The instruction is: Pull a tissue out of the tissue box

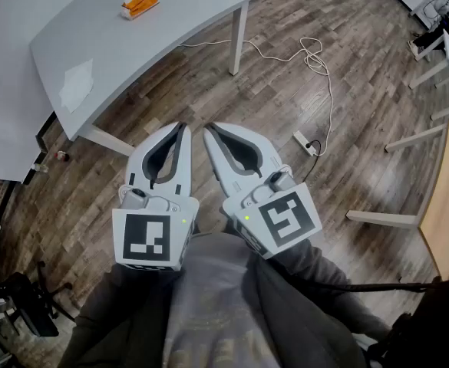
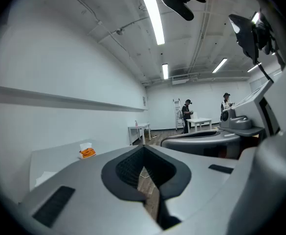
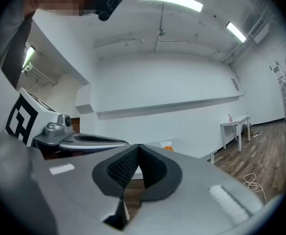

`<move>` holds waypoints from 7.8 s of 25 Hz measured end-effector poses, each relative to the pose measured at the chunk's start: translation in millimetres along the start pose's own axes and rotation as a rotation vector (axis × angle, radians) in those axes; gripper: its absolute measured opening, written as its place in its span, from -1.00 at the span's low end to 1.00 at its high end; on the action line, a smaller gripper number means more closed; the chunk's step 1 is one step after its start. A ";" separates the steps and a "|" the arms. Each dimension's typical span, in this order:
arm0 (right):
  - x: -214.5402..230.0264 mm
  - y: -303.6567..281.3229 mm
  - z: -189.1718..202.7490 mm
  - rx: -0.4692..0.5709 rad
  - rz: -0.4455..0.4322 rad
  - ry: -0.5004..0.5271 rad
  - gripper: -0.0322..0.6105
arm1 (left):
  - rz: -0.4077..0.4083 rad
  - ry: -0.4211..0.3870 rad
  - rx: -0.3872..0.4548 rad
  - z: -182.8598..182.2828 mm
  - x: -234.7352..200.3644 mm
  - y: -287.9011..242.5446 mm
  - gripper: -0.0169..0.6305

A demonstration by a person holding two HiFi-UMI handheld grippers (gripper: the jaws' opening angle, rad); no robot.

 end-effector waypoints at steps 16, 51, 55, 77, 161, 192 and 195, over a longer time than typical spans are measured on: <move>52.5 7.2 2.3 0.020 -0.067 -0.076 -0.89 | -0.064 0.008 -0.029 1.1 21.0 -38.1 -0.95; 225.9 -386.1 -16.7 -0.055 -0.165 -0.031 -0.89 | -0.164 0.137 -0.023 1.3 -274.9 -321.4 -0.95; 266.2 -425.8 -3.8 -0.068 -0.206 -0.055 -0.89 | -0.209 0.138 -0.061 6.9 -294.6 -372.0 -0.95; 392.3 -646.3 -2.2 -0.194 -0.662 -0.048 -0.89 | -0.638 0.265 -0.145 -6.8 -417.2 -553.7 -0.95; 312.5 -697.1 -36.9 -0.130 -1.024 0.276 -0.89 | -0.665 0.501 -0.200 67.4 -499.4 -542.5 -0.95; -45.4 -713.4 105.2 -0.289 -1.041 0.432 -0.89 | -1.074 0.610 -0.244 150.9 -536.0 -136.9 -0.95; -61.4 -714.0 165.5 -0.394 -0.977 0.493 -0.89 | -1.099 0.655 -0.285 172.2 -528.8 -114.7 -0.95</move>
Point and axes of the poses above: the fingertips, and each gripper's own axes: y backward along the fingers, x to its right, z out of its underside, the point moved 4 cm from there along y, backward along the fingers, and after that the axes turned 1 degree about -y, right-handed, at the moved point
